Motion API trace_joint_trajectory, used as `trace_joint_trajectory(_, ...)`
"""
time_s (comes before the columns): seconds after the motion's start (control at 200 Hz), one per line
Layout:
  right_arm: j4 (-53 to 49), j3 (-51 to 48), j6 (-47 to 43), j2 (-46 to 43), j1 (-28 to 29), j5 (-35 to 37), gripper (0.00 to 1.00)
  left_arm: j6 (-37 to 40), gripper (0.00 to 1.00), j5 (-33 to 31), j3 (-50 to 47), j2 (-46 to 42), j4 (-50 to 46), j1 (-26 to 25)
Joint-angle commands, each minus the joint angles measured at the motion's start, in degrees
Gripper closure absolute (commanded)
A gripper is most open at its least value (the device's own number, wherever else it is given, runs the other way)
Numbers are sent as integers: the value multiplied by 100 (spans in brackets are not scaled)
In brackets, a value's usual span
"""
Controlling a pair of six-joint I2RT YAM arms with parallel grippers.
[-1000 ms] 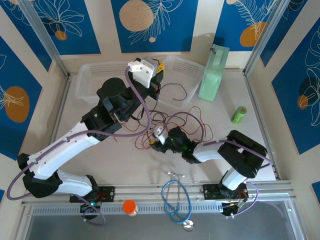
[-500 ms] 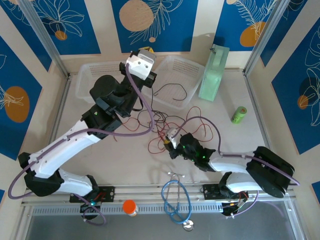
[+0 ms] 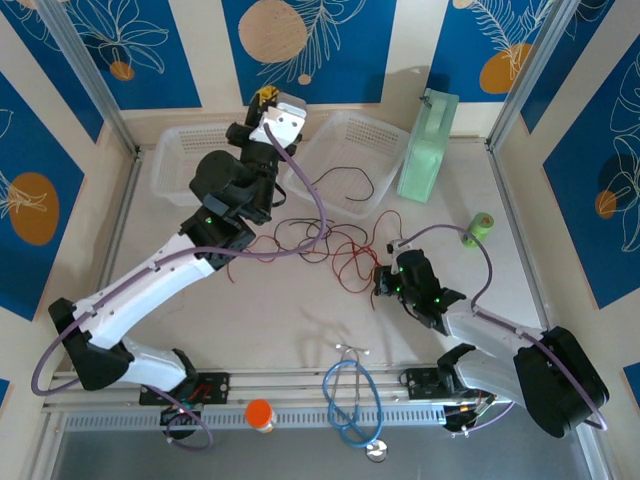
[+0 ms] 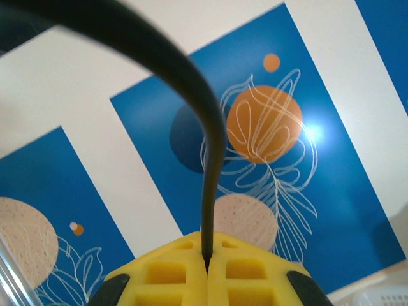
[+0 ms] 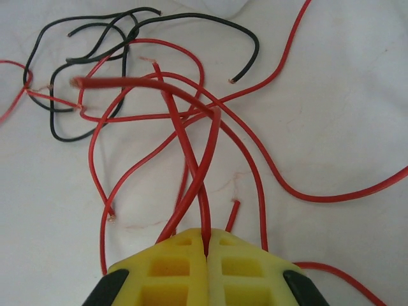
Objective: Untangle the cables
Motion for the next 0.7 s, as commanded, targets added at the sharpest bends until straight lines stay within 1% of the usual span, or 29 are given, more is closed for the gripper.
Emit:
trace_joint_trajectory(0.0, -725, 386, 519, 111, -85, -543, 100, -445, 100, -131, -271, -70, 220, 22)
trace_joint_trajectory(0.07, -1049, 505, 738, 172, -84, -582, 100, -594, 100, -48, -202, 13, 83, 26)
trace_joint_trajectory(0.165, -1473, 568, 1118, 164, -84, -666, 100, -770, 100, 191, 194, 176, -221, 26)
trace_joint_trajectory(0.195, -1602, 577, 1240, 154, -84, -686, 92, -824, 100, 297, 346, 223, -305, 24)
trace_joint_trajectory(0.235, -1803, 593, 1376, 146, -84, -715, 77, -865, 100, 425, 548, 284, -384, 27)
trace_joint_trajectory(0.24, -1847, 599, 1400, 146, -84, -732, 74, -867, 100, 440, 574, 293, -390, 27)
trace_joint_trajectory(0.245, -1847, 599, 1400, 146, -84, -732, 74, -867, 100, 457, 596, 302, -398, 27)
trace_joint_trajectory(0.285, -1993, 615, 1441, 137, -78, -798, 61, -860, 100, 545, 777, 372, -414, 25)
trace_joint_trajectory(0.31, -2097, 629, 1450, 121, -61, -825, 56, -816, 100, 594, 883, 420, -400, 27)
trace_joint_trajectory(0.35, -2257, 651, 1459, 83, -20, -828, 50, -730, 100, 652, 1069, 516, -367, 24)
trace_joint_trajectory(0.395, -2433, 694, 1446, 17, 39, -815, 44, -631, 100, 719, 1279, 646, -331, 35)
trace_joint_trajectory(0.435, -2589, 737, 1421, -56, 92, -801, 41, -568, 100, 806, 1468, 761, -322, 44)
trace_joint_trajectory(0.56, -3176, 931, 1441, -320, 203, -727, 36, -567, 100, 1215, 1936, 1170, -214, 112)
trace_joint_trajectory(0.655, -3522, 1047, 1561, -567, 262, -670, 28, -612, 100, 1477, 2309, 1569, -81, 195)
trace_joint_trajectory(0.695, -3618, 1064, 1613, -698, 283, -670, 27, -626, 100, 1581, 2471, 1762, -27, 235)
